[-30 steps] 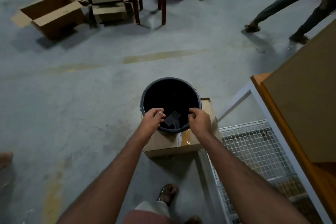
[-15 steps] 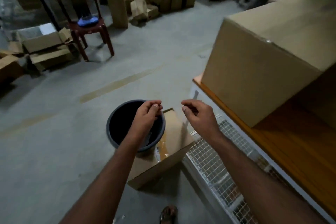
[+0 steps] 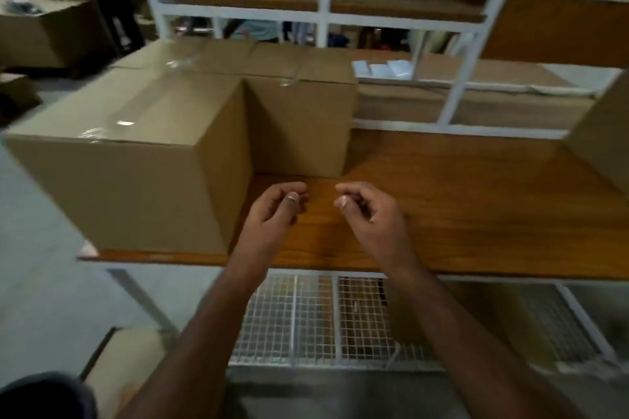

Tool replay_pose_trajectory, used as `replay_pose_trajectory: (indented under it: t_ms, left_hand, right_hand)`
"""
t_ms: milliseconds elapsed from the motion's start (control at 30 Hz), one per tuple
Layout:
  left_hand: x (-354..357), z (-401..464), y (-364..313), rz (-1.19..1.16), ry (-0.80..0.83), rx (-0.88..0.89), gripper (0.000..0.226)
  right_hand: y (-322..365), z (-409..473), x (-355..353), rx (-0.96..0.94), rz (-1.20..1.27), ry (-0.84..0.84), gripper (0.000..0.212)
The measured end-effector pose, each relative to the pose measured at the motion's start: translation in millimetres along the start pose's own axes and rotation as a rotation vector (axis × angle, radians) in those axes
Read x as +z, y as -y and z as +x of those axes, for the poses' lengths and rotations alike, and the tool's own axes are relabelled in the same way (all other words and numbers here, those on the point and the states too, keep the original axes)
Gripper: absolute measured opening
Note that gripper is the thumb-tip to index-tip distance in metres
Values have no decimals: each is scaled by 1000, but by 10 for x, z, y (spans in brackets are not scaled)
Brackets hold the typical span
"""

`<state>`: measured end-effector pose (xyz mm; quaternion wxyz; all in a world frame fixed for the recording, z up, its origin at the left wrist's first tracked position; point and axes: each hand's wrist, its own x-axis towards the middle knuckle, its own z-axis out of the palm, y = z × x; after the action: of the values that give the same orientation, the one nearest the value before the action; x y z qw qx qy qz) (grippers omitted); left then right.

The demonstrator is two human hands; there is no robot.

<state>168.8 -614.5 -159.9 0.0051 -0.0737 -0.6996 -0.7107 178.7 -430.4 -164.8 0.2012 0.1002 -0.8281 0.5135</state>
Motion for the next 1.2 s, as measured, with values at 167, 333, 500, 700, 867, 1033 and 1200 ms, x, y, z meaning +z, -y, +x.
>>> replay_pose_trajectory:
  t_ms: [167, 333, 500, 700, 867, 1033, 1200]
  left_hand:
    - [906, 108, -27, 55, 184, -22, 24]
    - [1918, 102, -73, 52, 323, -50, 23]
    - [2979, 139, -126, 63, 436, -56, 24]
    - [4157, 153, -113, 58, 561, -44, 24]
    - [4785, 197, -101, 66, 643, -61, 24]
    - [5275, 362, -107, 72, 719, -84, 23]
    - [5720, 667, -175, 58, 814, -17, 22]
  right_hand:
    - [-311, -247, -884, 117, -59, -173, 21]
    - [-670, -481, -1767, 127, -148, -291, 22]
    - [-963, -642, -2615, 158, -164, -418, 22]
    - [-1400, -835, -3611, 241, -194, -573, 21]
    - [-1654, -912, -4127, 283, -194, -734, 22]
    - [-1860, -900, -4499, 311, -231, -823, 21]
    - [-1952, -740, -4839, 313, -302, -879, 19]
